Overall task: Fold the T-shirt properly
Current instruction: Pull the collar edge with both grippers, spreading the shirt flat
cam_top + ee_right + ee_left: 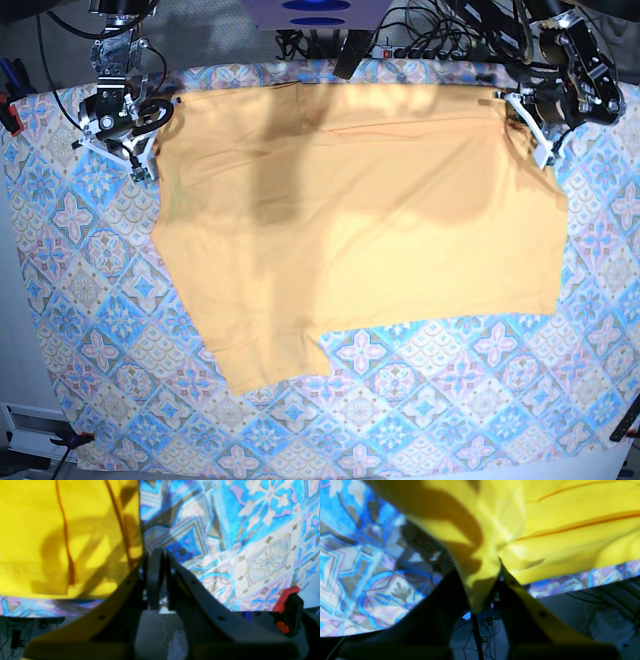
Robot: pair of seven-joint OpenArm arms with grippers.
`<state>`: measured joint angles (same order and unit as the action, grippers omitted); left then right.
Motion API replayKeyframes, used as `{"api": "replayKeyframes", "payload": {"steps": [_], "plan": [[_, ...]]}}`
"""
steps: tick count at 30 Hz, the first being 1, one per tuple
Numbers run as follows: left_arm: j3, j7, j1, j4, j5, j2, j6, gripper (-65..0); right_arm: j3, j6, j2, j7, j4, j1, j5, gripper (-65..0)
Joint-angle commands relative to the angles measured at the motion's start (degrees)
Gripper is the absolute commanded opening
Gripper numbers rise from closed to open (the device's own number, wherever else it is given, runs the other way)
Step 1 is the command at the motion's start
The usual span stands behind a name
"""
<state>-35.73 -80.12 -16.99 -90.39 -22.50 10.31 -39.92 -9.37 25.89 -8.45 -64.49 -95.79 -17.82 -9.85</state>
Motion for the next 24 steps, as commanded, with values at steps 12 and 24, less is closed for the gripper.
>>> {"api": "replayKeyframes", "payload": {"steps": [12, 24], "plan": [[-3.7, 0.1, -3.4, -1.0, 0.0, 1.1, -0.1, -36.7, -0.2, -0.1, -0.5, 0.7, -2.2, 0.2, -0.2, -60.8], [-5.9, 0.1, -4.5, -1.2, -0.2, 2.6, -0.1, -37.4, -0.2, -0.1, 0.3, 3.2, -10.9, -2.1, -0.1, -60.8]]}}
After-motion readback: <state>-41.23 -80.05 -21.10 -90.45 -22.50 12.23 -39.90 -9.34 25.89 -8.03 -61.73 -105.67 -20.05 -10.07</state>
